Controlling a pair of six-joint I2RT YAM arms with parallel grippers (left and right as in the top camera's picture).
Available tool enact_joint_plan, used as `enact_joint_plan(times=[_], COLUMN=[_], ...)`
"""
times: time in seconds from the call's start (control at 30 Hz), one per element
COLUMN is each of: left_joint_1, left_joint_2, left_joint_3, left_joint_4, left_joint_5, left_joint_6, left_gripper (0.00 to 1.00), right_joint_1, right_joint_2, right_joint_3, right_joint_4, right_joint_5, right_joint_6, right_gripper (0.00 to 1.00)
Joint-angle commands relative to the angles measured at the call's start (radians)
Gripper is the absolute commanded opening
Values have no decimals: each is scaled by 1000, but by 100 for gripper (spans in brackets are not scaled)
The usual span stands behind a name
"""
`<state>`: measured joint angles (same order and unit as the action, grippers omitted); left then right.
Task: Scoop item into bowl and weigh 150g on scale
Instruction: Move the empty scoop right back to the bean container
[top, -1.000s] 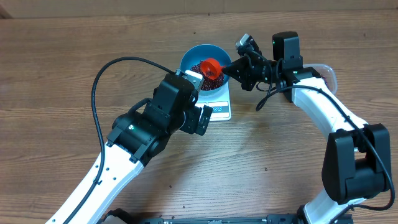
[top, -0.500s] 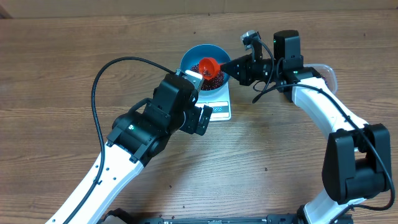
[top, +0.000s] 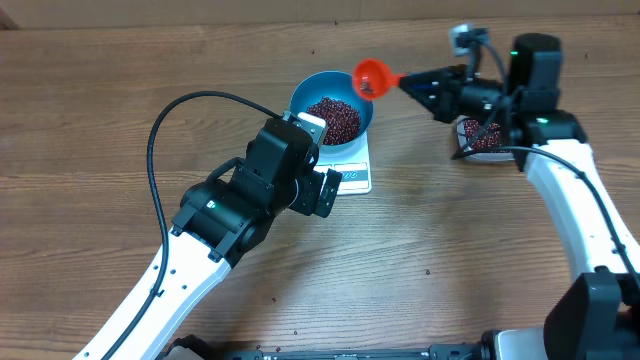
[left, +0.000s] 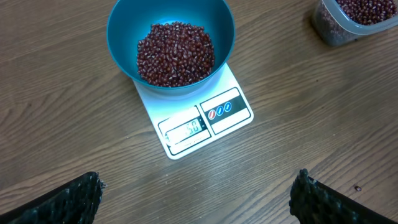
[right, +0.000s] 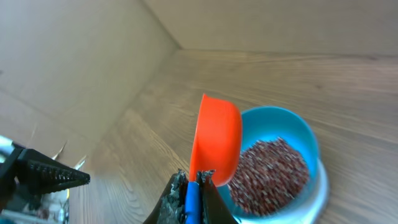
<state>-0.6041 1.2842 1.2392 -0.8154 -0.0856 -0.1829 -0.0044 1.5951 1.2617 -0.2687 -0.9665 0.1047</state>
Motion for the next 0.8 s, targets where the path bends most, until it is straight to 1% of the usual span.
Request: enact_joint_plan(times=[0.0, 0.27, 0.47, 0.53, 0.77], left_joint_1=[2, 2, 2, 2, 2], left_joint_2=[5, 5, 5, 5, 5], left_joint_3=[2, 2, 2, 2, 2], left_joint_4=[3, 3, 3, 3, 3], left_joint_5=[8, 8, 8, 8, 8], left_joint_6=[3, 3, 3, 3, 3], left_gripper=[100, 100, 100, 100, 100], right_joint_1=[-96, -299, -402, -429, -426], right_joint_2=[-48, -66, -67, -75, -103], right_joint_3=[3, 3, 3, 3, 3], right_joint_4=[-39, -168, -261, -298, -380], right_joint_5=[-7, -3, 5, 63, 353], right_joint_6=[3, -1, -86, -139, -303], right_gripper=[4, 4, 4, 4, 4])
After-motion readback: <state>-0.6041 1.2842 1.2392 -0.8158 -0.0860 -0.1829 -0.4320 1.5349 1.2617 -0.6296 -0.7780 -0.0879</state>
